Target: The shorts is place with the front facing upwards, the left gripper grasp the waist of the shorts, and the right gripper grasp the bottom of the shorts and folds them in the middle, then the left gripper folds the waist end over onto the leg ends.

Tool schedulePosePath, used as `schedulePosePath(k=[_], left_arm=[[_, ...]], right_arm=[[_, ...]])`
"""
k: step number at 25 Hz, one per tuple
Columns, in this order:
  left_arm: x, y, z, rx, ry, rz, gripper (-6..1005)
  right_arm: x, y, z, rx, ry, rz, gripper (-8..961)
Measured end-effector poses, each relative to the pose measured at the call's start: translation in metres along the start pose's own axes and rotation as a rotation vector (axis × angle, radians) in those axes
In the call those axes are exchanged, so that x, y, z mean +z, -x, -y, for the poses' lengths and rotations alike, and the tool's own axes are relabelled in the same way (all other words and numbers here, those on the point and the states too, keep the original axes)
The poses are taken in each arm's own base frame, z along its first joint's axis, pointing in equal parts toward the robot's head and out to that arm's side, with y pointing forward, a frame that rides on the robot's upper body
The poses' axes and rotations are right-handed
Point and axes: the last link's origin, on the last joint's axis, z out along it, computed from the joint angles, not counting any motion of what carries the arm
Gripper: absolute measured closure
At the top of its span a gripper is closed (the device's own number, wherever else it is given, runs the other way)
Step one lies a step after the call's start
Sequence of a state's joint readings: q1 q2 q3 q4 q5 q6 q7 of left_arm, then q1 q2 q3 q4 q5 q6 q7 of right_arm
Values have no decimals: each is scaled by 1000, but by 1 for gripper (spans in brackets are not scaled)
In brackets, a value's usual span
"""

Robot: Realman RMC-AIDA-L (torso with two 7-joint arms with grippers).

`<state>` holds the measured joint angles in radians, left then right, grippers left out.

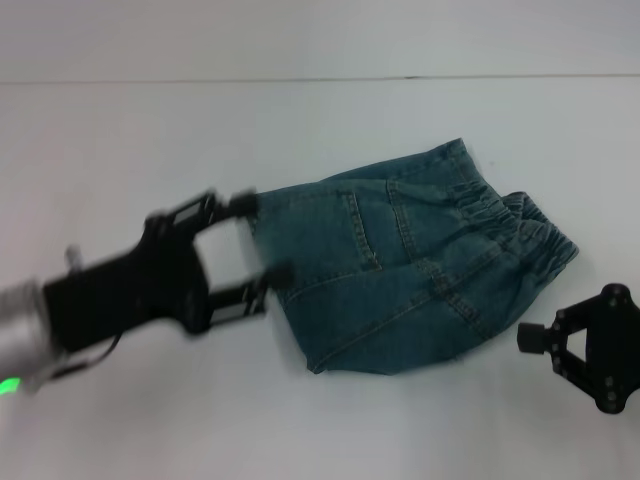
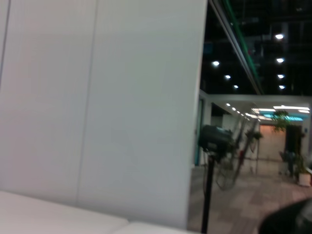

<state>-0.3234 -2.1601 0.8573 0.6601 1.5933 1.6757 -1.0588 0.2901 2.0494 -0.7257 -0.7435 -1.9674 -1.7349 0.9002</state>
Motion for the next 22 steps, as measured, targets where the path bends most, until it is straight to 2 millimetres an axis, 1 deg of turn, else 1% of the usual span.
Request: schedulePosePath(k=[2,5,8,10,15,22], left_arm=[[-15,11,-11,7,8,33,163],[-33,30,-26,-18,5,100,155],[-45,44,-36,-58,-4,145,147],[-54,49,-43,-58,-27,137,141],[-73,53,-57,-27,-84,94,141],[-81,55,-57,-35,-164,64,141]], right_arm=[[1,-1,-2,18,18,-18,940],[3,-3,-9,24,59,-34,910],[6,-1,-14,24,90,-23,870],[7,-1,-17,23,95,-14,793],[6,-2,-21,13,75,1,608],[-3,-7,-25,-54,-2,41,390]])
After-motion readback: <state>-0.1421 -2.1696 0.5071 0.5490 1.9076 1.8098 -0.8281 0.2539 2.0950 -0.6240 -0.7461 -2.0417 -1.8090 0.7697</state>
